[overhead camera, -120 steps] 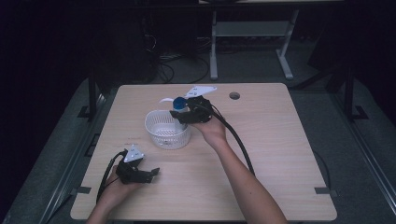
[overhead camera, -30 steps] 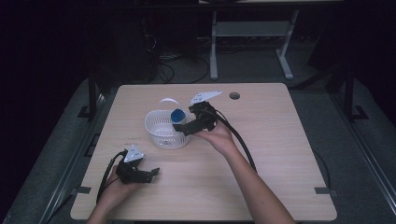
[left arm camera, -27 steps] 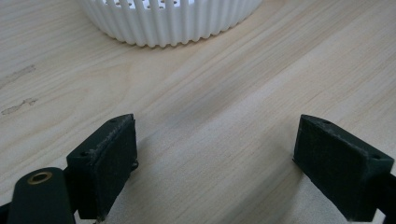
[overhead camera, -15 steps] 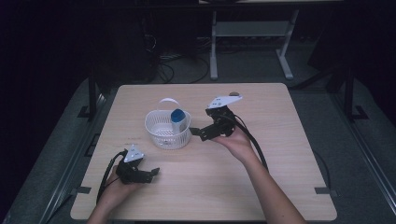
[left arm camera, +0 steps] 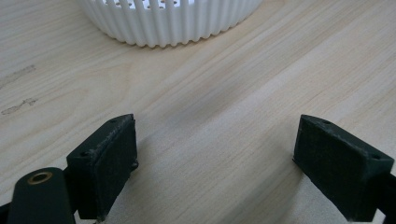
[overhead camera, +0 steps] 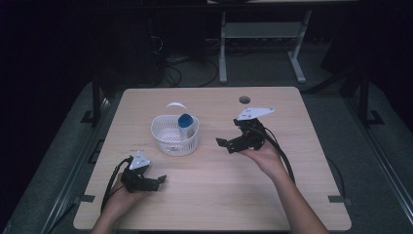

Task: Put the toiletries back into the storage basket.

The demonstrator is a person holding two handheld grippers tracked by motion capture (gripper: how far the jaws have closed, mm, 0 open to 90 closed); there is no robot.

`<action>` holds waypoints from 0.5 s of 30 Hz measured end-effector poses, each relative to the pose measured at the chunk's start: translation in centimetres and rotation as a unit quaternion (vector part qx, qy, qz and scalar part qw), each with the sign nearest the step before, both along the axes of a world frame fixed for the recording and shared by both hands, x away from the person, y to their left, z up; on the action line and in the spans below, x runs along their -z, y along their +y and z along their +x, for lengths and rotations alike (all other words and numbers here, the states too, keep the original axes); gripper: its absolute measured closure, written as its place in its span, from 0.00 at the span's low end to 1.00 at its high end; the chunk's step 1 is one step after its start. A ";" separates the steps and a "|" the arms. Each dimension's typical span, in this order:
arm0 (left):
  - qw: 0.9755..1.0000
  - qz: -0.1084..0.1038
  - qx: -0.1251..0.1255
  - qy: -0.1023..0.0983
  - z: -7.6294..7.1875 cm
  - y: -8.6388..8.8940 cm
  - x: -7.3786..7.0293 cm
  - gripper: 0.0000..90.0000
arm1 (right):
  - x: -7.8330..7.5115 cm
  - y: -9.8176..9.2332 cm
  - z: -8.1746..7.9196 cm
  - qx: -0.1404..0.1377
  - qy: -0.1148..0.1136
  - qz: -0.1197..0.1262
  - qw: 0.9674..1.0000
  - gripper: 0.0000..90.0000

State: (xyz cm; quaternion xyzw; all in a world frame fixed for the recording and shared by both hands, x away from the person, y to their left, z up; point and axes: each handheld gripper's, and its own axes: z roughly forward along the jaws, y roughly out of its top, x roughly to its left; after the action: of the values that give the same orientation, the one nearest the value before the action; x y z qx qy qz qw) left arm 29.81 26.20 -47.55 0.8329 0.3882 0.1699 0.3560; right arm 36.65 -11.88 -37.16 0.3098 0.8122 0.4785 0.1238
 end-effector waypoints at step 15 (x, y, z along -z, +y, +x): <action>1.000 -0.002 -0.001 0.000 0.0 0.0 0.0 0.14 | 2.7 -5.2 -2.8 0.038 0.017 -0.009 0.999 0.01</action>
State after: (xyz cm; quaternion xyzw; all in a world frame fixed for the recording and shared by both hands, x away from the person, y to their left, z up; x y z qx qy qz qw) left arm 29.80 26.18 -47.56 0.8318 0.3898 0.1695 0.3570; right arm 33.86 -17.12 -39.88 0.3471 0.8061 0.4611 0.1306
